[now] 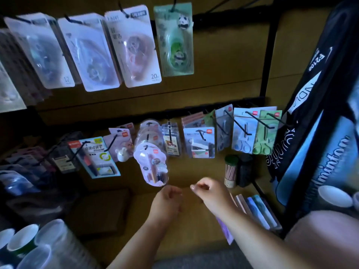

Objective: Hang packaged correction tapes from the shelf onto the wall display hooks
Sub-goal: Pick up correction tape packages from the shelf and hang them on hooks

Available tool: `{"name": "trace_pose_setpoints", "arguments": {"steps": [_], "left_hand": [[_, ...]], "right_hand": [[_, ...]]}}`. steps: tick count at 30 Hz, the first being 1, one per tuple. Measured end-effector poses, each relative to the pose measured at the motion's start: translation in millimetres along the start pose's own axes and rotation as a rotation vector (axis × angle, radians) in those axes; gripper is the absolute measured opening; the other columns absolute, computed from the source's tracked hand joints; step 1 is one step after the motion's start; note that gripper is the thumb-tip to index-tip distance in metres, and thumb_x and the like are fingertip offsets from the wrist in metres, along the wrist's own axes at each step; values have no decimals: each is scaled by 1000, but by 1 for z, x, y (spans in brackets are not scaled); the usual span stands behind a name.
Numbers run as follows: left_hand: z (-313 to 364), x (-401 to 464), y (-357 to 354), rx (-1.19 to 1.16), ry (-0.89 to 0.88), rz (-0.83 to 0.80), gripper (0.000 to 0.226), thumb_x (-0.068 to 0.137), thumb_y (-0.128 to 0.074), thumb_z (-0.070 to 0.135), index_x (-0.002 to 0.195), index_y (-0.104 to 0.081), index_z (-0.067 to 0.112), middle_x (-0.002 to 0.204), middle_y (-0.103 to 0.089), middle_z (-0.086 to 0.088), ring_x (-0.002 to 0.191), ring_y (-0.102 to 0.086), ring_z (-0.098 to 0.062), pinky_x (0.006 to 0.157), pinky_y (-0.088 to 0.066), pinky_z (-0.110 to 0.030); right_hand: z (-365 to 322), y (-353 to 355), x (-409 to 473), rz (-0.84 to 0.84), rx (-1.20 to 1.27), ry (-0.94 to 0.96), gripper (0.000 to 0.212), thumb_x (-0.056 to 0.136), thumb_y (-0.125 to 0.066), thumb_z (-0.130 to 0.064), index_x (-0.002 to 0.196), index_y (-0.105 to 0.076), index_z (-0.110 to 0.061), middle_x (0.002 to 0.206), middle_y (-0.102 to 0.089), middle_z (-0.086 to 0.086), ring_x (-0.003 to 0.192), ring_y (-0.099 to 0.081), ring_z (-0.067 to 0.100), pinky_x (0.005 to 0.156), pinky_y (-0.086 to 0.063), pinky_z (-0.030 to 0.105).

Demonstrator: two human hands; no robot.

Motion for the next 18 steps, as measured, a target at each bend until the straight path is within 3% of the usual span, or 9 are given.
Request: {"name": "trace_pose_setpoints", "arguments": {"steps": [4,7,8,9,10,11,12,14,18], "left_hand": [[-23,12,-18,9,105,-42,16,92,-52,4,85,-58,17,72,-62,-3,51,-53,-13,46,-42,-23],[-34,24,-29,32,149,-76,12,93,-52,6,88,-58,16,77,-62,-4,56,-56,-14,50,-44,-25],[-37,28,-33,36,162,-83,11,93,-52,6,89,-58,15,77,-62,-4,56,-56,-14,51,-45,-26],[-39,32,-36,39,176,-90,11,93,-52,5,90,-58,13,77,-62,-5,56,-56,-15,51,-44,-26],[-42,36,-41,43,191,-97,11,93,-50,4,90,-59,10,77,-61,-5,55,-55,-15,50,-44,-25],[-45,40,-45,46,204,-107,13,93,-48,3,90,-59,8,77,-60,-6,55,-54,-15,50,-42,-24],[-47,44,-50,43,217,-117,15,93,-46,1,89,-59,7,77,-60,-6,55,-54,-15,49,-41,-24],[-53,51,-59,23,244,-135,17,94,-44,1,89,-59,7,77,-59,-7,55,-53,-16,50,-39,-24],[-73,65,-72,-11,304,-151,15,96,-45,2,96,-60,7,76,-58,-5,55,-52,-16,50,-38,-24]], "right_hand": [[53,-16,14,-69,-60,-196,25,86,-65,-33,74,-61,-12,67,-63,5,65,-60,20,57,-40,28],[96,-24,33,-99,-72,-310,20,85,-63,-29,72,-64,-15,70,-64,6,75,-62,24,74,-51,37],[109,-26,37,-117,-142,-337,17,88,-58,-30,81,-68,-17,85,-68,7,91,-62,22,86,-47,31],[121,-26,42,-120,-213,-364,26,92,-52,-32,103,-69,-17,112,-67,9,117,-55,23,101,-36,28],[131,-25,46,-106,-257,-397,38,95,-46,-32,126,-60,-15,139,-54,9,137,-38,23,111,-21,28],[136,-20,50,-106,-285,-400,44,97,-43,-31,137,-50,-14,149,-42,8,144,-27,24,113,-14,30],[144,-17,54,-108,-285,-440,46,97,-45,-31,138,-49,-11,148,-43,11,141,-32,28,109,-22,36],[160,-11,61,-78,-259,-545,42,93,-54,-29,123,-59,-1,128,-60,17,121,-55,31,87,-43,35],[189,-12,76,-51,-275,-633,41,89,-58,-25,114,-61,7,115,-67,15,110,-61,30,84,-49,34]]}}
Point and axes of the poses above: each hand's wrist, its own x-axis towards the middle knuckle, its own y-axis out of the back of the hand, z = x × y, the point moved 2 cm from there along x, towards the middle knuckle
